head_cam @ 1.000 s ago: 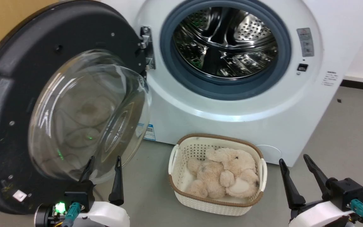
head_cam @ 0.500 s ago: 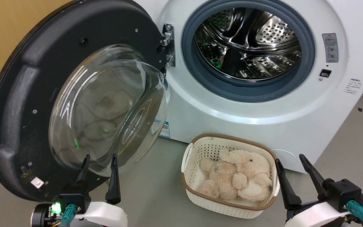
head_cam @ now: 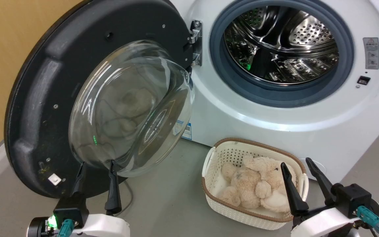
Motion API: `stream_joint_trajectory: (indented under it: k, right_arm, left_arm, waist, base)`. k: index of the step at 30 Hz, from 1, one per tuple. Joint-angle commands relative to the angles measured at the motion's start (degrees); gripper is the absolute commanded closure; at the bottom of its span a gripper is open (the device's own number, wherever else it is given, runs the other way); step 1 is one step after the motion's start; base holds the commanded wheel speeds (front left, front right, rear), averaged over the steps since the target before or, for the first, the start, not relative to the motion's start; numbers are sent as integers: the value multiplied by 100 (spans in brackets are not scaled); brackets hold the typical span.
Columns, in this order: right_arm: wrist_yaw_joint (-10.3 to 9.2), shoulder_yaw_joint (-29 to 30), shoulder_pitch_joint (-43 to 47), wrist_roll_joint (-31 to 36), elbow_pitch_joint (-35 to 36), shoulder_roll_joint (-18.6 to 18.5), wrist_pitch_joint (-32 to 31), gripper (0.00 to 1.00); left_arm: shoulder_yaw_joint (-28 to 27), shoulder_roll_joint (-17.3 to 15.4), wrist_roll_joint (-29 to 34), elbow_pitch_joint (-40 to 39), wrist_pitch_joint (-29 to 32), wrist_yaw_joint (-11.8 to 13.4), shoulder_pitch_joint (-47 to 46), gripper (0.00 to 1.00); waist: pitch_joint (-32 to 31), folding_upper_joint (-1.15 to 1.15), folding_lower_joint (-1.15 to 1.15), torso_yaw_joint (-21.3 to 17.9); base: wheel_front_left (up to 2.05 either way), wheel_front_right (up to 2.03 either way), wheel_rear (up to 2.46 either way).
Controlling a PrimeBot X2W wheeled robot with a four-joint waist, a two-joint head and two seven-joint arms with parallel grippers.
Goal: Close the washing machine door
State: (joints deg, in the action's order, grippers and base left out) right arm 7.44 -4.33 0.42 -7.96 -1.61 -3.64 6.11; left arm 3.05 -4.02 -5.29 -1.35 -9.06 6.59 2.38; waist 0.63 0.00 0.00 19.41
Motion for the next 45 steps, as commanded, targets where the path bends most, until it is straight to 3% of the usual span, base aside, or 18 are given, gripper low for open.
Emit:
stream_joint_trajectory:
  k: [1, 45]
  right_arm:
    - [3, -47, -113, -51, -26, -41, 46, 0]
    - [5, -610, -397, -597, -305, -202, 470, 0]
  left_arm:
    - [-5, -7, -32, -45, -63, 46, 68, 0]
    - [-148, 50, -224, -422, -590, 400, 335, 0]
  waist:
    - [15, 0, 0, 54]
    - [102, 0, 0, 1161]
  base:
    - [0, 0, 0]
    - [0, 0, 0]
